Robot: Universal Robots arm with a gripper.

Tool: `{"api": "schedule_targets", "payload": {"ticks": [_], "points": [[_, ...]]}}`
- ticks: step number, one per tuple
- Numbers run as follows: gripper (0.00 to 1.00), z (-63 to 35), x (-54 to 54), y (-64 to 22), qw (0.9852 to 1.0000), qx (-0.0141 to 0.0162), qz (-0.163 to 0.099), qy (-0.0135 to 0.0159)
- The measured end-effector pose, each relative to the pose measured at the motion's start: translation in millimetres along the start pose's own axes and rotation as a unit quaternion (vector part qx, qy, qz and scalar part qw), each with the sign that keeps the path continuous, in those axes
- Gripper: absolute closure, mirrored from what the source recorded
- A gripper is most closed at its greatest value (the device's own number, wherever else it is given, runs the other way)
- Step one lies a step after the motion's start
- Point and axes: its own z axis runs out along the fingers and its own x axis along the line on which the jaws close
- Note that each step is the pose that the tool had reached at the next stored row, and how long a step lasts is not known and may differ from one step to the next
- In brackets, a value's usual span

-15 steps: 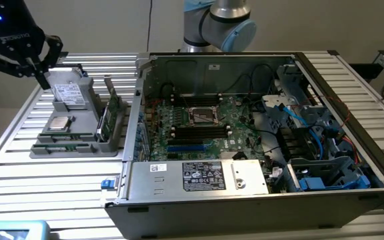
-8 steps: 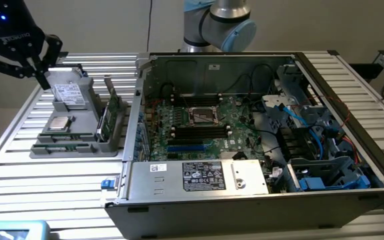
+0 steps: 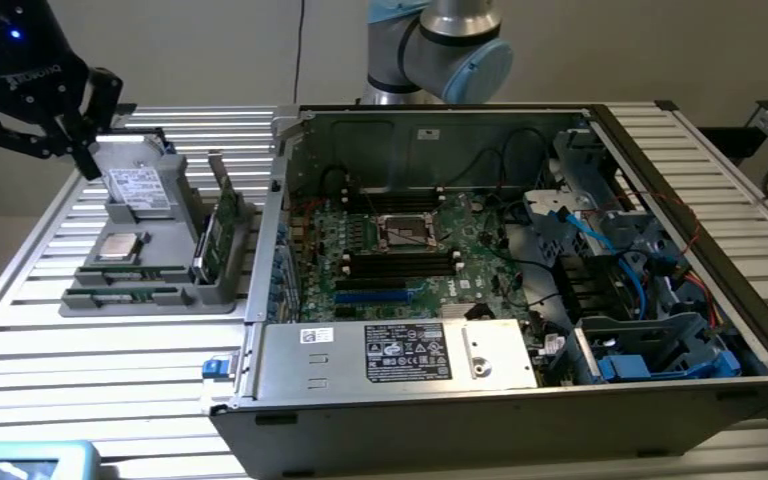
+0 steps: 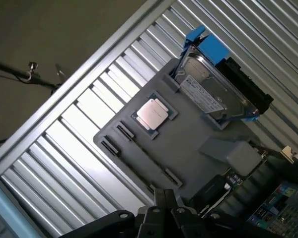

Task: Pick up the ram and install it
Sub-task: 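Pick up the ram and move it above insertion slot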

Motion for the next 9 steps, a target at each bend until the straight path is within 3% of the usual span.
{"api": "schedule_targets", "payload": {"ticks": [5, 9], "points": [[0.89, 0.4, 0.0, 0.0, 0.9990, -0.0009, -0.045, 0.0017], [0.89, 0.8, 0.0, 0.0, 0.9966, -0.0016, -0.082, 0.0031]]}}
